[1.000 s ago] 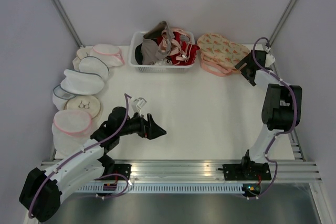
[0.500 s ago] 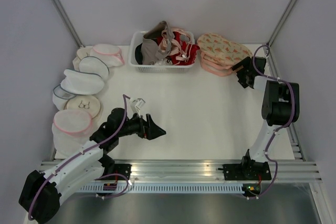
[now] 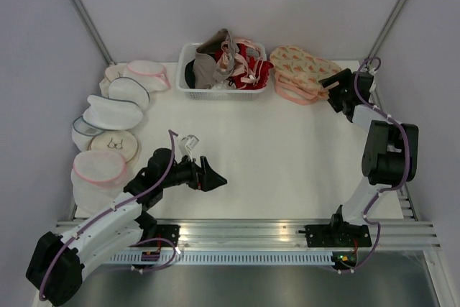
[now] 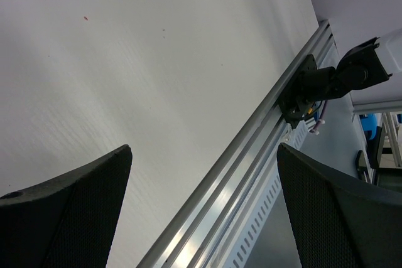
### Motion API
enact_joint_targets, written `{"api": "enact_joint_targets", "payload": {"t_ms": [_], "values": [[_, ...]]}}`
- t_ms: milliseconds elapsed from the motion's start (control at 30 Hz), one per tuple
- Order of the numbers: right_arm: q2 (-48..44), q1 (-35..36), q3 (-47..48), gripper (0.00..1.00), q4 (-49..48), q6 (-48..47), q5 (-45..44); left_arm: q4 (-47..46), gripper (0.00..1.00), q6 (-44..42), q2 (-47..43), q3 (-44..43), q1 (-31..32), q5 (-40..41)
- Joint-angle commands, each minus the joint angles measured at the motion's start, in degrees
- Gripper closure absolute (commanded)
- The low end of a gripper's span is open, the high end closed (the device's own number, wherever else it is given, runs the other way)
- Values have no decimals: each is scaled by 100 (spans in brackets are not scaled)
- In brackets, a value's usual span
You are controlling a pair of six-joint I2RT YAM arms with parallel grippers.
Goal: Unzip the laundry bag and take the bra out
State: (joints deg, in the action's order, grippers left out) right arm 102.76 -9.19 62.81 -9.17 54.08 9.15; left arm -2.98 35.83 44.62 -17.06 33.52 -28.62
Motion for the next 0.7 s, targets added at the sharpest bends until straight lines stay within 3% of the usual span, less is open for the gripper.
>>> {"api": "enact_joint_targets", "payload": {"t_ms": [0, 133, 300, 367, 433, 467, 567, 600, 667], "values": [[322, -39, 460, 10, -129, 181, -167, -159, 0, 161, -41, 54, 23, 41], [946, -56, 925, 13, -190, 400, -194, -97, 0, 152, -138, 71, 14, 85], [1667, -39, 1550, 26, -436, 612, -133, 105, 0, 82, -191, -17, 15, 111], [1809, -48, 1568, 55, -953, 682, -1, 166, 0, 82, -208, -26, 15, 137], [1853, -48, 1568, 95, -1305, 761, 148, 175, 0, 99, -252, -17, 14, 129], [1835, -48, 1498, 100, -1446, 805, 227, 175, 0, 108, -252, -8, 23, 137], [1538, -74, 947, 100, -2402, 954, 421, 184, 0, 143, -313, 27, 14, 129], [1249, -144, 570, 100, -3493, 1216, 621, 184, 0, 161, -340, 79, 23, 129], [1141, -275, 242, 100, -4134, 1533, 894, 202, 0, 161, -392, 106, 14, 129]]}}
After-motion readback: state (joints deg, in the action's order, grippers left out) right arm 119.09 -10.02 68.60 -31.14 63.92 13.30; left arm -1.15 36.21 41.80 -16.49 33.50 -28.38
